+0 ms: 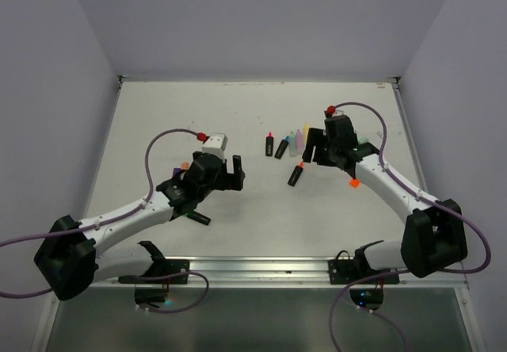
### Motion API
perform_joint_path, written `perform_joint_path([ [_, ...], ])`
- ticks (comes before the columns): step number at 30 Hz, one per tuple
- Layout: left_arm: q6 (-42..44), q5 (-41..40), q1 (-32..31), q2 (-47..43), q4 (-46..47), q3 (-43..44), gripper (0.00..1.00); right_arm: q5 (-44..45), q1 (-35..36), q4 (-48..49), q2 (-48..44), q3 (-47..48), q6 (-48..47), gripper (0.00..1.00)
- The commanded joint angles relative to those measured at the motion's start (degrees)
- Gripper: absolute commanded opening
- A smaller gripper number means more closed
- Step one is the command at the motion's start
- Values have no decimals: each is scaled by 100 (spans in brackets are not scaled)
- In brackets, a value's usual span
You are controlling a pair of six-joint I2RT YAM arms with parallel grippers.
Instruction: Open the pen caps
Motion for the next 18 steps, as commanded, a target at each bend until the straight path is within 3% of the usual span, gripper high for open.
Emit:
perform_joint_path([
  [1,-1038,-137,35,-735,-1322,-582,96,-284,222,222,49,184,-139,69],
  [4,-2575,-436,0,-1403,-1947,-953,90,-372,292,319,101,183,-148,69],
  [5,-3319,-610,-26,-1509,-2411,-989,91,-364,310,336,119,183,-131,69],
  [8,-4298,-1093,-289,-1467,-3307,-814,98,-520,372,415,137,166,-95,69],
  [14,-5503,-1342,-343,-114,-5041,170,100,-540,468,495,119,96,-113,68],
  [18,-5856,-1106,-343,125,-5201,216,100,-504,468,468,40,25,-139,68],
])
